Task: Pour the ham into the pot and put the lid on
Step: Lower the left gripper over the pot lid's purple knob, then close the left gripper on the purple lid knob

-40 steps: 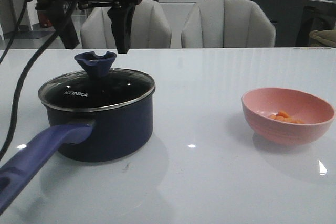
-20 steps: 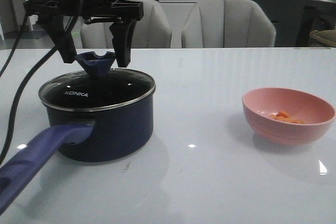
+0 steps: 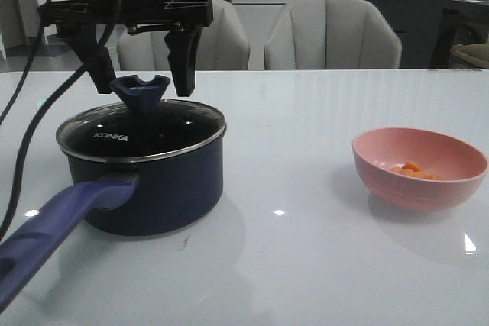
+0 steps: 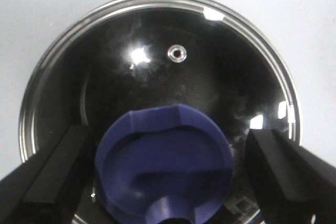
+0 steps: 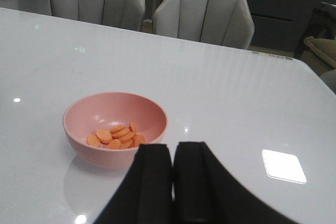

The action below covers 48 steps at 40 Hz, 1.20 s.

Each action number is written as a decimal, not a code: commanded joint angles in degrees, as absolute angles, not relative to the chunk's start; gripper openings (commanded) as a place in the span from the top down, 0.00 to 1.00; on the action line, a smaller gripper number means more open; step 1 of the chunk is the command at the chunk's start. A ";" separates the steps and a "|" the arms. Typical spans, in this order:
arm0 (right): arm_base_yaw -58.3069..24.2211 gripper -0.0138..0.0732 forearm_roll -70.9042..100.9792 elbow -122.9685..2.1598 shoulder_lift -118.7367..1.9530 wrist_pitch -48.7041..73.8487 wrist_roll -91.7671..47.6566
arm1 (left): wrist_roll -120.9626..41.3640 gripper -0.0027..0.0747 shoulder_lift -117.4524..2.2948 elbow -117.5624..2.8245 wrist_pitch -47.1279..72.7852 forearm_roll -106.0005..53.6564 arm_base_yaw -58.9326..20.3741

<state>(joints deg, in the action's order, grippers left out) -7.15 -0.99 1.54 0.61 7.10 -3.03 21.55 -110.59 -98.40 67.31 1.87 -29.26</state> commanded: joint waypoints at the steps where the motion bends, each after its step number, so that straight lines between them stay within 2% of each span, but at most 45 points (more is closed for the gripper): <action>1: -7.13 0.65 -1.72 1.25 1.75 2.76 -3.25 | 22.25 0.21 -107.51 -100.33 65.88 1.35 -29.26; 36: -7.13 0.65 -1.72 1.25 1.75 2.76 -3.25 | 22.25 0.22 -109.79 -100.33 66.23 1.48 -29.12; 40: -7.13 0.65 -1.72 1.25 1.75 2.76 -3.25 | 22.25 0.31 -109.79 -100.33 66.23 2.02 -29.12; 48: -7.13 0.65 -1.72 1.25 1.75 2.76 -3.25 | 22.25 0.64 -109.79 -100.33 66.44 2.19 -29.12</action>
